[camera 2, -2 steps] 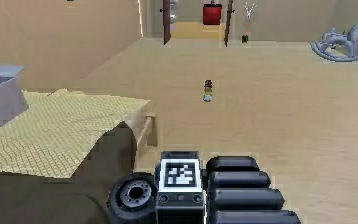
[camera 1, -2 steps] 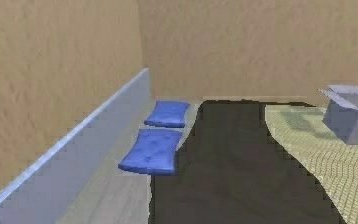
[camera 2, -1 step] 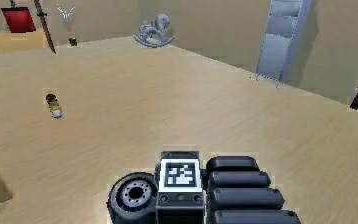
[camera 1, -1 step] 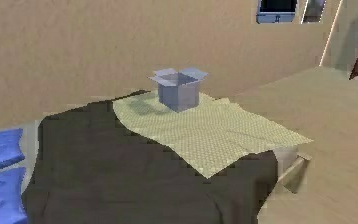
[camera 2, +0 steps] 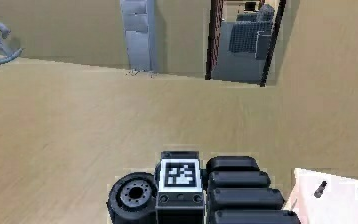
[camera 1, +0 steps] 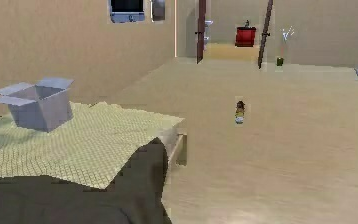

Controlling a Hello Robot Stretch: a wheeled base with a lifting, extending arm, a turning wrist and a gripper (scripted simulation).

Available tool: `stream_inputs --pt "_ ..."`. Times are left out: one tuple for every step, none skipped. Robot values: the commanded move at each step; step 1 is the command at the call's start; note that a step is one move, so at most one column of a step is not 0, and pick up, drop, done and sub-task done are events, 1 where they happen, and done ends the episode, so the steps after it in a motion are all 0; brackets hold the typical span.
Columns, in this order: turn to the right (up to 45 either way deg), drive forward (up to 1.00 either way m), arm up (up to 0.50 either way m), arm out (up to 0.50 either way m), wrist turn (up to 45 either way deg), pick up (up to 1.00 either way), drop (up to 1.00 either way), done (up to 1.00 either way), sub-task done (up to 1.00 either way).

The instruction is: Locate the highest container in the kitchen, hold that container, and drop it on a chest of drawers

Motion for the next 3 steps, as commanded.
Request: stream_inputs --pt "-45.0 0.00 0.00 0.00 0.0 0.00 0.00 0.00 0.00" --pt "-45.0 0.00 0.00 0.00 0.0 0.00 0.00 0.00 0.00" --pt "-6.0 0.00 0.00 0.00 0.0 0.00 0.00 0.00 0.00"
